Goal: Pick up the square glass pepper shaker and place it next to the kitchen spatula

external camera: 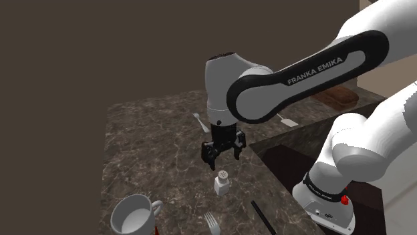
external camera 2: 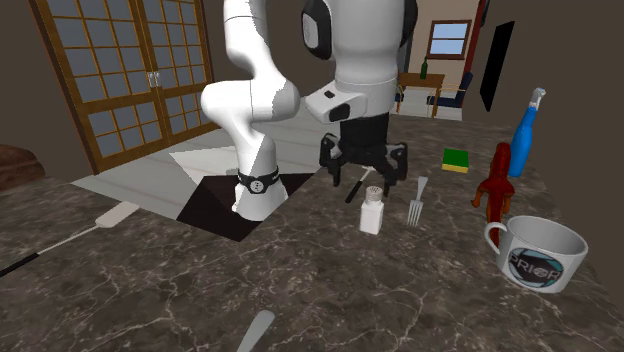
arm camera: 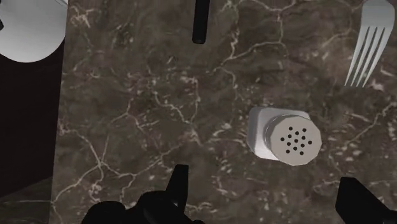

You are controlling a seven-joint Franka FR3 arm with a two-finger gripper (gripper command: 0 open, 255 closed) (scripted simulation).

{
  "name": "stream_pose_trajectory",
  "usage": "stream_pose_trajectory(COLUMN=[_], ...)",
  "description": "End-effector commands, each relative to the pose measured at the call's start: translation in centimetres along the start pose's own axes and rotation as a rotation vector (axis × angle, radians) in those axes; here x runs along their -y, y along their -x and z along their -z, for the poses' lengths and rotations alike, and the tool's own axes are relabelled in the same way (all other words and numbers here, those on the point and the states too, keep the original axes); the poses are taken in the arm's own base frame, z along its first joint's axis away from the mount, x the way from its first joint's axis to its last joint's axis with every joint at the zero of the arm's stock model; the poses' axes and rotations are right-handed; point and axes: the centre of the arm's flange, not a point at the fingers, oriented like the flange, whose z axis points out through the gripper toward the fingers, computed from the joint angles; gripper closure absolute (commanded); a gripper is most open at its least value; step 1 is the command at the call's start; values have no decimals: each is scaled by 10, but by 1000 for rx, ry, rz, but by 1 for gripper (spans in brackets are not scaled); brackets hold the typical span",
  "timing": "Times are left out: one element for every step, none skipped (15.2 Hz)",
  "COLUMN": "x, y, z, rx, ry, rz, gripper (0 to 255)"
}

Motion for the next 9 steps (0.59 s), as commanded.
stream_pose_trajectory(x=[21,21,21,21,21,21,21,21,21], y=[1,1,1,1,1,1,1,1,1], z=[-15,-20,-25,-30,-36,-41,-46,-51,-55], rx=[9,9,9,9,9,9,9,9,9], ry=[-1,-1,-1,-1,-1,-1,-1,-1,-1], rz=[-18,-18,-18,-18,-18,-18,-18,-18,-18], gripper=[0,0,0,0,0,0,0,0,0])
